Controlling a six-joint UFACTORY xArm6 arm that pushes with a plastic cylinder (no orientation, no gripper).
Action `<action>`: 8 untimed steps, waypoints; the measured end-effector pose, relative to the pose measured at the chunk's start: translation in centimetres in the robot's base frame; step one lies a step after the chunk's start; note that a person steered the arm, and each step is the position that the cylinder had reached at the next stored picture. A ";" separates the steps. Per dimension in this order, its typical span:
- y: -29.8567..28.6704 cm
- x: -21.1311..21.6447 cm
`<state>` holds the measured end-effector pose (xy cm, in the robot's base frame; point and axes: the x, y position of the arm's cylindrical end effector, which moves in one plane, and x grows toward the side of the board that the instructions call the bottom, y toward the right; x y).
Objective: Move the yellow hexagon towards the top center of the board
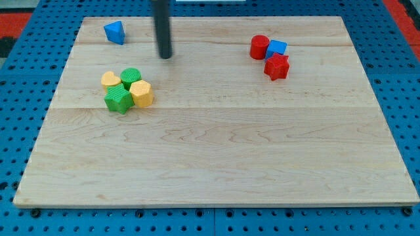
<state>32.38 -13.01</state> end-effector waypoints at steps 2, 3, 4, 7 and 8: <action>-7.3 9.6; -7.0 12.5; -4.3 10.9; 3.1 5.8; 4.8 7.8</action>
<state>40.13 -8.18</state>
